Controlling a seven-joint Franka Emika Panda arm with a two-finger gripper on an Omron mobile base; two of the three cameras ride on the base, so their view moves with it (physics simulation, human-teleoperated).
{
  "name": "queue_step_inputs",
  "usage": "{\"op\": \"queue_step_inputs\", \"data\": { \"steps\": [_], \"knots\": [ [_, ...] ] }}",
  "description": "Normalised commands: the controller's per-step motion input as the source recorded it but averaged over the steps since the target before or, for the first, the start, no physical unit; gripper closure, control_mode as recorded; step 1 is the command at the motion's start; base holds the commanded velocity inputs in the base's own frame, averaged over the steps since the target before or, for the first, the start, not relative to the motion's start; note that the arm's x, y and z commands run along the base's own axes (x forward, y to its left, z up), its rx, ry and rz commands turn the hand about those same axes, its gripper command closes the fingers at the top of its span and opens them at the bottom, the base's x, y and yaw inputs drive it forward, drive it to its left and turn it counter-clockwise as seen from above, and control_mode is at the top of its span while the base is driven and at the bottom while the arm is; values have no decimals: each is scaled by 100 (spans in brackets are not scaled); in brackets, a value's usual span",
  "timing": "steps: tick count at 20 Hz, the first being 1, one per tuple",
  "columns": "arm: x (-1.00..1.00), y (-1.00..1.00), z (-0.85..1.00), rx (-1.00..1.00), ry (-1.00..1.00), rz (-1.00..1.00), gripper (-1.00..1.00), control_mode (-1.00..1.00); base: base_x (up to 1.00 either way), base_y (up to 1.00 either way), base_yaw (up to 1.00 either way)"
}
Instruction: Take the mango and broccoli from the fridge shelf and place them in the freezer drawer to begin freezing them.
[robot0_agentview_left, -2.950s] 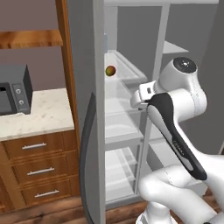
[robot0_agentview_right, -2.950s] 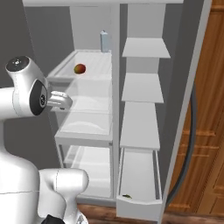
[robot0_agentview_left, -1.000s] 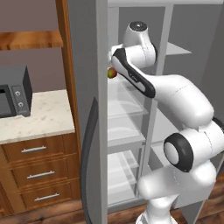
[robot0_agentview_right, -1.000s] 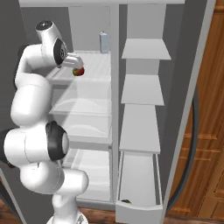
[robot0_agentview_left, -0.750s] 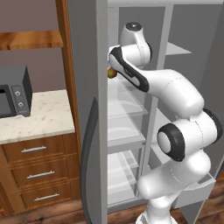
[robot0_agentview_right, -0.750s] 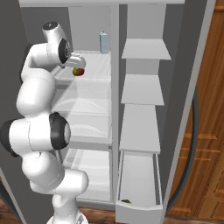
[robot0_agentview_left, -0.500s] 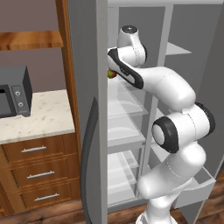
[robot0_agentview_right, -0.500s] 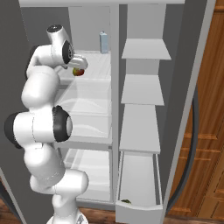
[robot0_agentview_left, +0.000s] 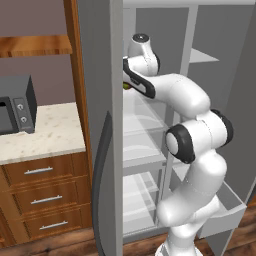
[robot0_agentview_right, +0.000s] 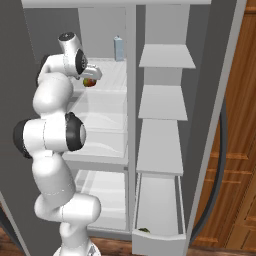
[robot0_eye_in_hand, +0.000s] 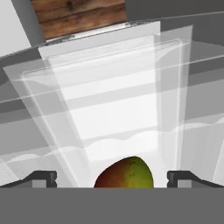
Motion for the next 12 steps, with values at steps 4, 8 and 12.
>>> {"op": "queue_step_inputs", "data": {
  "steps": [4, 8, 12],
  "knots": [
    [47, 2, -14, 0, 0, -2, -100, -100, 0, 0, 0],
    [53, 0, -14, 0, 0, -4, -100, -100, 0, 0, 0],
    [49, 1, -13, 0, 0, -4, -100, -100, 0, 0, 0]
  ]
}}
